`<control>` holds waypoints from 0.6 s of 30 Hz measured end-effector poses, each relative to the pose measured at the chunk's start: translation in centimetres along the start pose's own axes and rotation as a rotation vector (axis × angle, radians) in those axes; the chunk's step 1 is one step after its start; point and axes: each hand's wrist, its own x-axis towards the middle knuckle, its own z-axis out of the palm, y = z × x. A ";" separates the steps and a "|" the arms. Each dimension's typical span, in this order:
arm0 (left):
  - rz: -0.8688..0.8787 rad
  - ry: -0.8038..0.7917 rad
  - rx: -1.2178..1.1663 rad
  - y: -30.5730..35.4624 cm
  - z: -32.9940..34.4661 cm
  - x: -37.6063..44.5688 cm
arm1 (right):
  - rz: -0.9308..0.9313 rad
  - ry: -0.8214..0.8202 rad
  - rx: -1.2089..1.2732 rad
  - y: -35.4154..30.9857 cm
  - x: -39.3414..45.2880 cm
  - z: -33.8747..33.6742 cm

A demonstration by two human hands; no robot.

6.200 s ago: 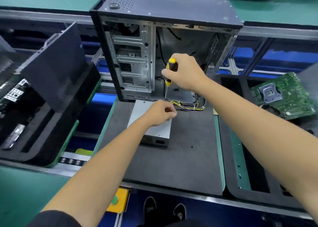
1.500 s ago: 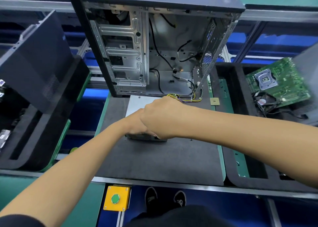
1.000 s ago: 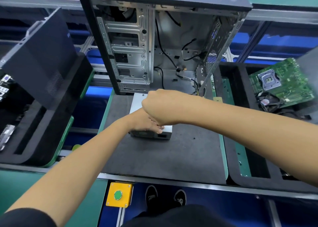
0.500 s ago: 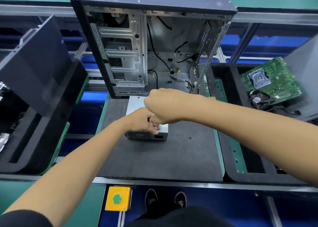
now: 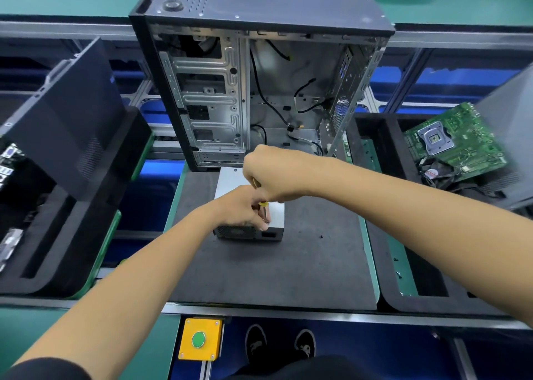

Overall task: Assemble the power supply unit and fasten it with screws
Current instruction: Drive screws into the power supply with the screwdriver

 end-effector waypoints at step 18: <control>0.093 -0.030 0.046 -0.1 -0.5 0.4 | 0.091 0.041 0.071 0.8 0.2 0.3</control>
